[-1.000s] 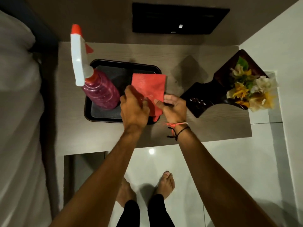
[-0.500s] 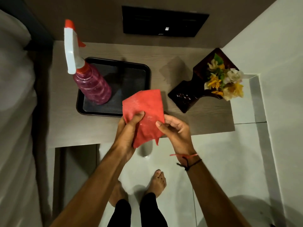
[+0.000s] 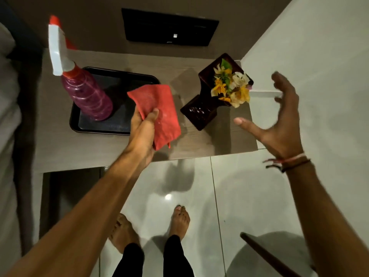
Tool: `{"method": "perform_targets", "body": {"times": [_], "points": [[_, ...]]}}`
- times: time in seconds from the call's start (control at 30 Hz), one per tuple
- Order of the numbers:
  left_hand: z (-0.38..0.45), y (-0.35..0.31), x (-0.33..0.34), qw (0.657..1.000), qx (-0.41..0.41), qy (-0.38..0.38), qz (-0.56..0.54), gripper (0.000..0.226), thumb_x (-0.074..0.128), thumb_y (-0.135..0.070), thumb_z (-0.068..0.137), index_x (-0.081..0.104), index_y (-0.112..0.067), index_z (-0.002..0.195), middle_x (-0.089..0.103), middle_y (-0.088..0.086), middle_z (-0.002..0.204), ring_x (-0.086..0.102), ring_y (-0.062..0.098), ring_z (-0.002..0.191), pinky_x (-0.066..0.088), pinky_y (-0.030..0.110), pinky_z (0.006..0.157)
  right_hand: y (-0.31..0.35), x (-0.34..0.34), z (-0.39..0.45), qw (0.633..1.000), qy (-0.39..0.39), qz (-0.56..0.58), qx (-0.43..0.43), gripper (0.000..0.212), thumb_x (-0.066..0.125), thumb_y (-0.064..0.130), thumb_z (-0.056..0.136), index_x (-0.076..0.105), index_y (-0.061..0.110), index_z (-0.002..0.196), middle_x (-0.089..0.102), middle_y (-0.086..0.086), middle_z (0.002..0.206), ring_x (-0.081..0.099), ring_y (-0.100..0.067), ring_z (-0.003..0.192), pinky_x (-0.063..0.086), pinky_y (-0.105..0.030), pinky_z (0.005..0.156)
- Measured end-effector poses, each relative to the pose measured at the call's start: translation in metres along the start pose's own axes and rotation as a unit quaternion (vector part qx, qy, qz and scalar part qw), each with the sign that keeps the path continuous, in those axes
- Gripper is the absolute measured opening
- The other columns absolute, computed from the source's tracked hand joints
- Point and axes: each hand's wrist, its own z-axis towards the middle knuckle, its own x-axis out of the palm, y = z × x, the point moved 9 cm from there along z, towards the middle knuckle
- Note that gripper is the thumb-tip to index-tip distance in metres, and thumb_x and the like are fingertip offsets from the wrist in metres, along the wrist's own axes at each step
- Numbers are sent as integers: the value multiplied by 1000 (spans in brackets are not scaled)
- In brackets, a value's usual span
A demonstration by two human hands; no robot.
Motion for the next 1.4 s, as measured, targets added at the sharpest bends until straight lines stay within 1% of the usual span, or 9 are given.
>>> {"method": "perform_targets", "body": {"times": [0.17,0.33,0.4,0.6,0.73,0.9,1.1,1.23,1.4], "points": [[-3,0,8,1000,13,3,17,34,48,-13,105,53,-28,135,69,-9,113,69,17,109,54,54,107,-4,31,58,984,173,-26,-40,124,87,47,59,22,14,160,28,-9,168,28,-23,155,30,-45,127],[9,6,4,999,34,-16,35,29,48,-16,105,57,-42,113,69,-13,109,69,15,107,60,46,94,-5,58,83,984,144,-27,-104,96,86,57,67,51,16,147,67,-5,138,62,3,117,54,-39,108],[13,5,6,998,46,-19,38,30,49,-16,105,57,-41,118,68,-12,113,68,13,109,58,45,97,-5,65,79,986,116,-57,-104,92,79,65,69,54,18,145,71,-4,132,67,-6,116,55,-36,106],[15,-7,18,992,94,-14,88,33,50,-15,103,57,-46,112,67,-7,120,67,17,115,52,50,109,6,66,80,972,136,-148,-120,133,72,85,49,31,17,155,33,-13,163,33,-31,150,35,-59,120],[21,-16,29,971,167,-11,170,40,50,-10,102,53,-23,139,67,-9,120,65,4,109,53,31,101,24,83,86,947,214,-168,-168,142,74,81,47,20,13,160,15,-14,170,15,-32,158,21,-66,124],[32,-4,54,942,234,-14,241,57,48,1,100,36,-10,155,59,-15,109,61,-18,78,52,2,71,22,94,94,944,216,-155,-197,133,74,82,51,31,13,156,38,-15,160,31,-33,151,32,-60,122],[26,34,106,966,194,95,143,65,41,-23,102,17,-15,162,37,-1,163,44,6,145,37,34,124,21,97,95,954,196,-103,-204,131,75,78,49,38,9,152,42,-17,154,35,-31,146,33,-58,122],[33,48,109,973,143,107,144,77,36,-48,96,9,-21,163,18,0,173,18,16,160,20,50,131,23,96,94,959,173,-94,-205,127,76,76,48,43,5,149,45,-19,151,38,-30,143,34,-51,122],[37,53,110,939,224,109,239,97,21,-76,91,1,-14,163,-1,4,175,-4,18,162,10,48,132,25,95,95,961,157,-94,-208,125,78,76,48,46,5,146,48,-19,147,42,-28,137,37,-40,120]]}}
